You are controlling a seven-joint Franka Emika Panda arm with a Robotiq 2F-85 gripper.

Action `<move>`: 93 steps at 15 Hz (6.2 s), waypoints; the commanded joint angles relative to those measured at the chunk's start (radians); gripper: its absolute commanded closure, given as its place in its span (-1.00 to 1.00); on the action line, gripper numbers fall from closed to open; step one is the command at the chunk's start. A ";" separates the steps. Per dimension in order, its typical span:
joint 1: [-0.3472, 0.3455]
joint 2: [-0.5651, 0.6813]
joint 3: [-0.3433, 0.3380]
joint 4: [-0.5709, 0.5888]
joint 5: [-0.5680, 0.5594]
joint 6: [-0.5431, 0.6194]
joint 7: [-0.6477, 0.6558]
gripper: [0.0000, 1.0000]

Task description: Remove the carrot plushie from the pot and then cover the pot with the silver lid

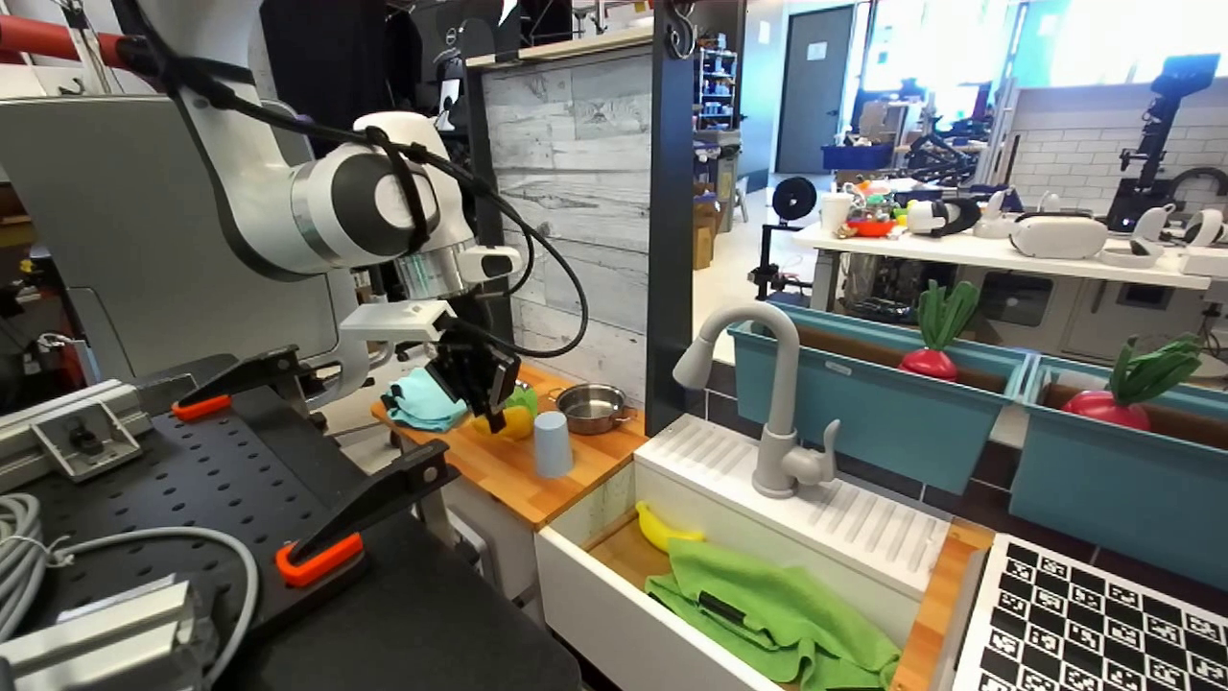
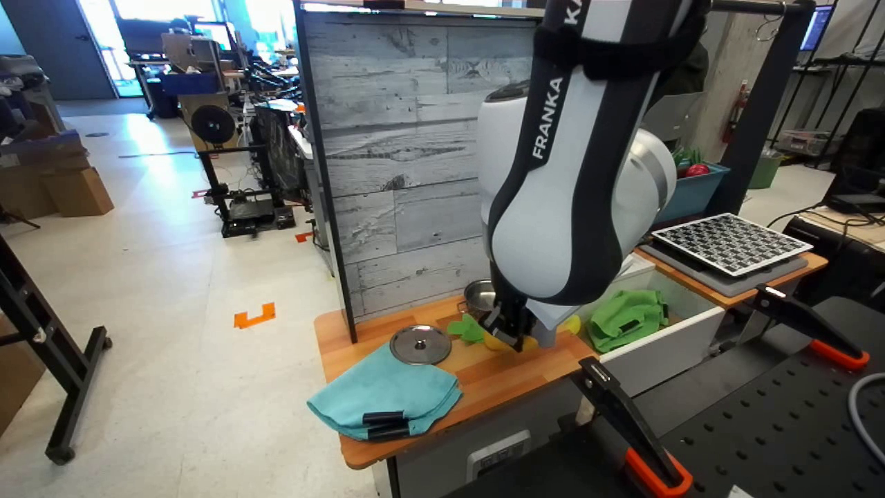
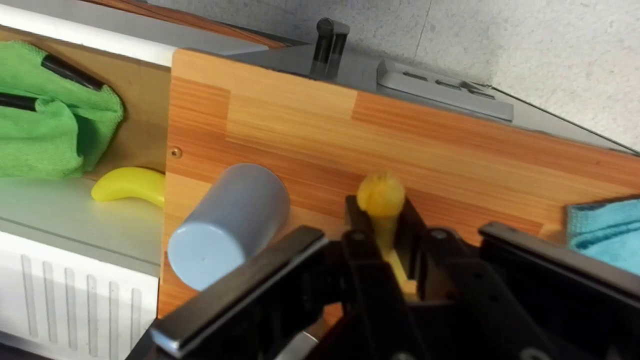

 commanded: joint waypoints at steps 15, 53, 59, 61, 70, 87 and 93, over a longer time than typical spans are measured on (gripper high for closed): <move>-0.055 -0.053 0.064 0.054 -0.006 -0.060 -0.034 -1.00; -0.153 0.256 0.242 0.579 -0.011 -0.346 -0.143 -0.50; -0.152 0.284 0.241 0.628 -0.014 -0.385 -0.145 0.29; -0.152 0.294 0.240 0.643 -0.015 -0.395 -0.144 0.59; -0.152 0.257 0.237 0.611 -0.012 -0.398 -0.127 0.90; -0.227 0.077 0.200 0.428 0.007 -0.349 -0.093 0.90; -0.304 0.106 0.202 0.468 0.026 -0.360 -0.096 0.90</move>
